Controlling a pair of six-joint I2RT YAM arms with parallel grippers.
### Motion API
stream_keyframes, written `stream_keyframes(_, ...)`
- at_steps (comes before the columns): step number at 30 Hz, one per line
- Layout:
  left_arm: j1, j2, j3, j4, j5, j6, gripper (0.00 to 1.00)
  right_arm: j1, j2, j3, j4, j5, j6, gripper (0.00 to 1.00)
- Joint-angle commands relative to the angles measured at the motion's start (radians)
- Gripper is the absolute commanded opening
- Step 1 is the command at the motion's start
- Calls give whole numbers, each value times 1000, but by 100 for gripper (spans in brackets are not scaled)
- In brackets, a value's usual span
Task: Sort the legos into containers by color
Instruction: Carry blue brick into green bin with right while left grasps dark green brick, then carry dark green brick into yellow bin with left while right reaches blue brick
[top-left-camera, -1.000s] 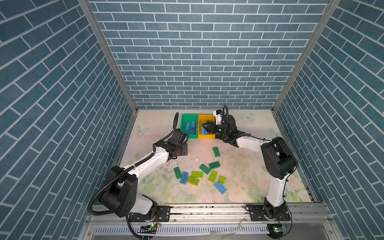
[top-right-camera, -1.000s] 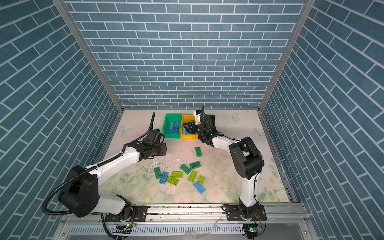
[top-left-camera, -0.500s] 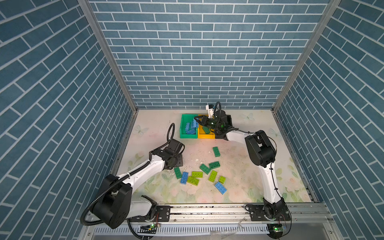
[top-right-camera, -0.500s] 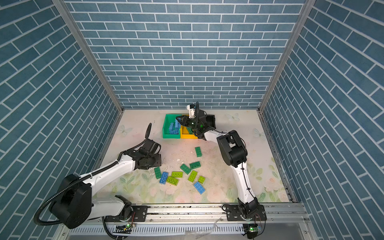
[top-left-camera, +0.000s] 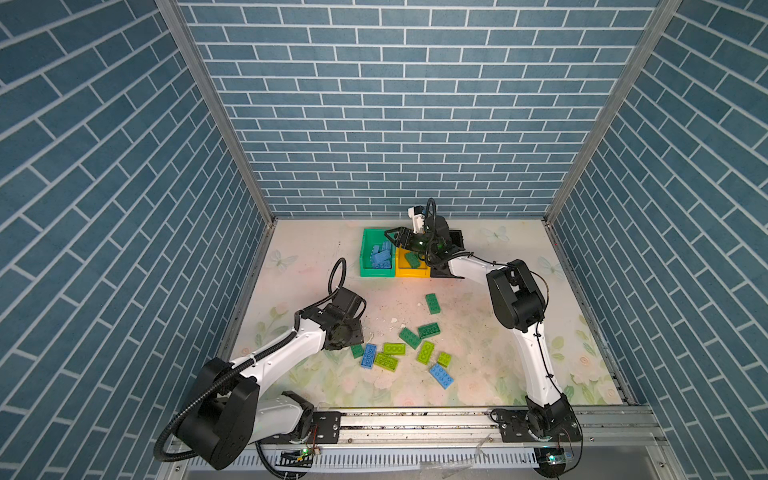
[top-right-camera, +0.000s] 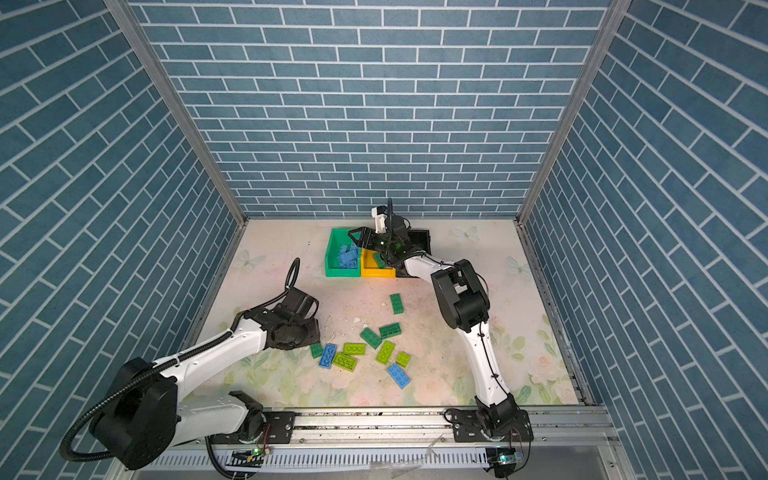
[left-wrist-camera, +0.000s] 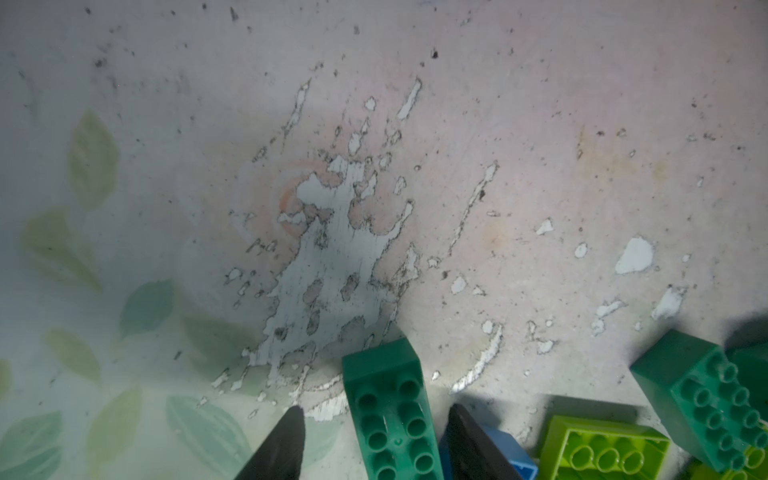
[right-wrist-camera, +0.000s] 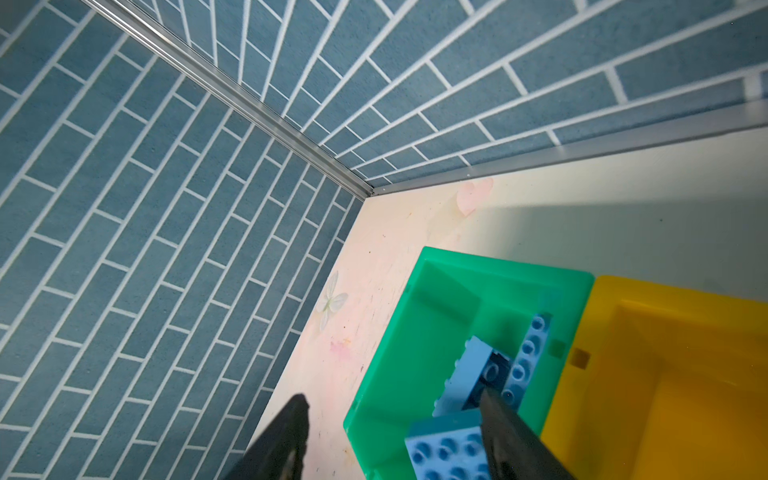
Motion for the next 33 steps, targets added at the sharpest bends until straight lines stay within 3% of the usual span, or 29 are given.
stream_keyframes(1,-10,1,-20,15,5,-41,55,12,-43,-5,-37,24,-66,72)
stream_keyframes(13,-27,67,-33,62,14,-53,47,46,-235,-163,-105,139,-249,82)
stream_keyframes(20,-29,94,-41,72,4,-52,41,89,-364,-289,-136,331,-413,98)
stream_keyframes(24,-30,109,-39,83,-1,-45,34,89,-436,-387,-96,372,-454,99)
stream_keyframes(28,-29,120,-13,77,-26,-20,26,88,-559,-602,84,422,-495,99)
stream_keyframes(33,-20,126,62,74,-55,36,19,89,-640,-643,-66,513,-516,98)
